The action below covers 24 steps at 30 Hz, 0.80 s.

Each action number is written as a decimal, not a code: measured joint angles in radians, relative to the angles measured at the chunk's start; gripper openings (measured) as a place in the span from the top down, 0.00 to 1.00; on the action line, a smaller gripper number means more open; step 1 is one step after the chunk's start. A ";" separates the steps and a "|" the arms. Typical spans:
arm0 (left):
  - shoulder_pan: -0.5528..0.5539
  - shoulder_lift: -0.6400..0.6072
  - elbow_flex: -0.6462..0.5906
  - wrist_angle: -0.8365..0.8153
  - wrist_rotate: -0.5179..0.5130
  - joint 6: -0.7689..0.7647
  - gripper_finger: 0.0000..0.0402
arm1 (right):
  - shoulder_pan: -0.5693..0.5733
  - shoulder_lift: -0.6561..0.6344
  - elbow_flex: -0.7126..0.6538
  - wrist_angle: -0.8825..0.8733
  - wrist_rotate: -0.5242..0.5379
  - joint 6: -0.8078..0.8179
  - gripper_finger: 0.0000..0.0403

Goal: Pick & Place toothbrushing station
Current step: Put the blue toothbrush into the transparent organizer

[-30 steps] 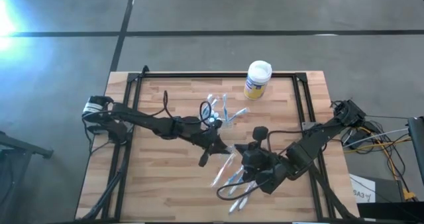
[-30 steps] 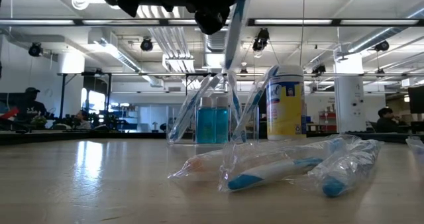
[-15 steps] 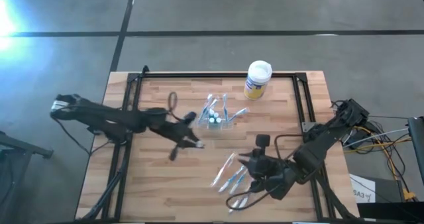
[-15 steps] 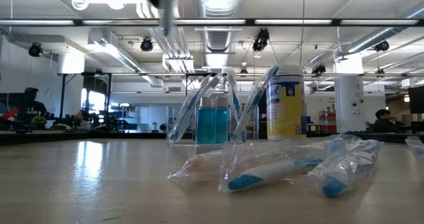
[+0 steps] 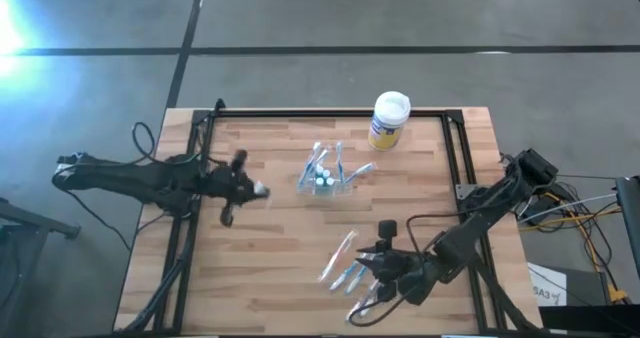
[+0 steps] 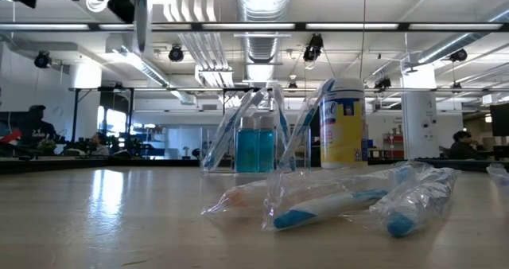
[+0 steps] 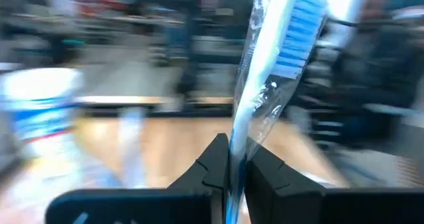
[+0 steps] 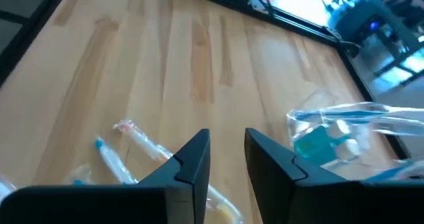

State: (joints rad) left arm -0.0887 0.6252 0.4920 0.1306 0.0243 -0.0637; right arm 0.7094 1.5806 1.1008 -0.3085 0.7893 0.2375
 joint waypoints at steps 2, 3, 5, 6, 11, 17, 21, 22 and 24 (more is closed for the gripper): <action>0.000 -0.031 -0.021 -0.012 -0.120 0.036 0.94 | -0.001 -0.008 -0.098 0.141 -0.003 -0.033 0.79; 0.001 -0.040 -0.034 -0.014 -0.150 0.060 0.94 | -0.004 -0.015 -0.146 0.217 -0.011 -0.044 0.80; 0.002 -0.045 -0.058 0.012 -0.159 0.106 0.94 | -0.012 -0.036 -0.239 0.375 -0.056 -0.077 0.82; 0.003 -0.044 -0.069 0.034 -0.154 0.123 0.94 | -0.017 -0.048 -0.285 0.468 -0.094 -0.101 0.83; 0.056 -0.005 -0.092 0.090 -0.059 0.168 0.94 | -0.043 -0.072 -0.494 0.993 -0.195 -0.223 0.87; 0.276 0.095 -0.094 0.209 0.187 0.123 0.94 | -0.052 -0.073 -0.645 1.326 -0.247 -0.267 0.92; 0.396 0.179 -0.117 0.384 0.353 0.032 0.94 | -0.055 -0.079 -0.682 1.370 -0.277 -0.214 0.95; 0.410 0.200 -0.124 0.430 0.363 0.010 0.94 | -0.055 -0.089 -0.687 1.368 -0.278 -0.194 0.96; 0.425 0.242 -0.135 0.493 0.366 -0.018 0.94 | -0.056 -0.108 -0.694 1.371 -0.277 -0.168 0.97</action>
State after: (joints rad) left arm 0.3364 0.8675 0.3567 0.6236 0.3903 -0.0813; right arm 0.6529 1.4729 0.4073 1.0626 0.5128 0.0699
